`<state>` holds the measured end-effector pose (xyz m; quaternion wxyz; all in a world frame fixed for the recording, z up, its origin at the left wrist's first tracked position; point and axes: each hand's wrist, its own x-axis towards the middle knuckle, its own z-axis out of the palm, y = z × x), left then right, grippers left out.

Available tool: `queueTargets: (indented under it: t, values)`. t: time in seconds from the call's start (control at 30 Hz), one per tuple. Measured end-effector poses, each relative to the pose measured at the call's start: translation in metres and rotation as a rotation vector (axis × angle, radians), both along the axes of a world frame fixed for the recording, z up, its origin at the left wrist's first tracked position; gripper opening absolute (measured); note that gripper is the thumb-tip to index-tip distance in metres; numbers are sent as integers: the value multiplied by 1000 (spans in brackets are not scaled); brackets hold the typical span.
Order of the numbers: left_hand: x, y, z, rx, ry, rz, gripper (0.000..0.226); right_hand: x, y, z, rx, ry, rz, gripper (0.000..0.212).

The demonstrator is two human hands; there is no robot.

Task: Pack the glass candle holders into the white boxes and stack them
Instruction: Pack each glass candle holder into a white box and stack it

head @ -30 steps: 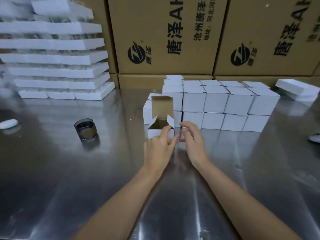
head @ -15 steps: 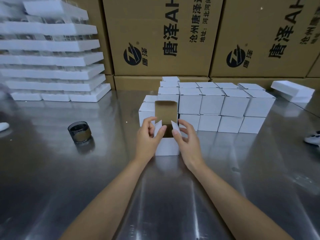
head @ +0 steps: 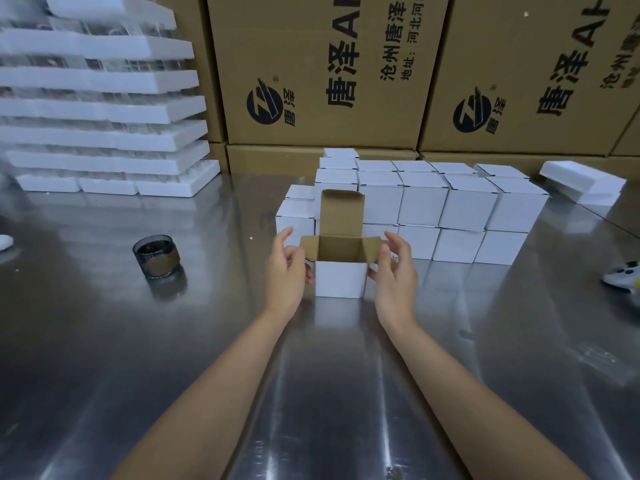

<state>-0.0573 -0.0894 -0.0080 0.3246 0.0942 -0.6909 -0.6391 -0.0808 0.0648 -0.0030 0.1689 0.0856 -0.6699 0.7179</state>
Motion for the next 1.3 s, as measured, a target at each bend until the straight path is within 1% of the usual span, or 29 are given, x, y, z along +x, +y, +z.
queueTargets:
  t: [0.07, 0.13, 0.17, 0.23, 0.3, 0.37, 0.43, 0.5, 0.53, 0.57, 0.6, 0.63, 0.67, 0.73, 0.77, 0.8, 0.87, 0.93, 1.0, 1.07, 1.13, 1.17, 1.3]
  values:
    - [-4, -2, -3, -33, -87, 37, 34, -3, 0, -2, 59, -32, 13, 32]
    - [-3, -1, -4, -128, -130, 56, 28, -5, 0, -5, 160, -29, 21, 38]
    - [-3, -1, -4, -175, -155, 58, 29, -5, 0, -6, 198, -29, 31, 39]
    - [-2, -1, -6, -232, -194, 46, 42, 0, 1, -6, 302, -16, 63, 42]
    - [-1, 0, -6, -233, -213, 12, 44, 4, 0, -5, 453, 52, 112, 43]
    - [-1, -2, -5, -216, -233, -22, 42, 6, -1, -5, 548, 78, 165, 46]
    - [-1, -5, -5, -223, -252, -52, 45, 3, -1, -5, 559, 73, 190, 54]
    - [1, -9, -2, -231, -268, -92, 46, 1, 0, -5, 517, 102, 174, 54]
    - [1, -12, 2, -188, -265, -84, 44, 1, 0, -4, 500, 118, 168, 51]
    - [1, -16, 6, -91, -231, -49, 40, 2, 0, -3, 488, 132, 169, 48]
    - [2, -22, 11, 28, -169, 18, 36, 3, 0, -3, 482, 143, 178, 45]
    - [4, -30, 15, 103, -98, 138, 33, 4, -1, -4, 484, 149, 188, 44]
    - [9, -42, 20, 84, -50, 301, 29, 5, -2, -4, 490, 149, 193, 44]
    - [21, -71, 23, -176, -22, 673, 23, 5, -3, -5, 487, 141, 198, 44]
    - [25, -87, 21, -310, -38, 822, 27, 4, -3, -5, 478, 136, 200, 43]
    - [29, -101, 17, -390, -88, 917, 32, 3, -2, -5, 473, 132, 205, 42]
    - [33, -123, 11, -406, -288, 971, 38, 3, -2, -5, 467, 125, 216, 41]
    - [34, -135, 4, -361, -487, 933, 42, 2, -2, -6, 459, 120, 220, 39]
    - [34, -141, 0, -324, -549, 893, 40, 2, -2, -6, 462, 118, 224, 37]
    - [31, -137, 1, -324, -517, 857, 32, 2, -2, -6, 460, 118, 223, 37]
    - [25, -124, 1, -359, -458, 759, 22, 2, -2, -5, 452, 118, 214, 37]
    - [22, -115, 1, -387, -419, 658, 18, 1, -2, -5, 450, 119, 211, 38]
    - [13, -80, 1, -505, -250, 131, 12, 1, -1, -4, 444, 101, 207, 41]
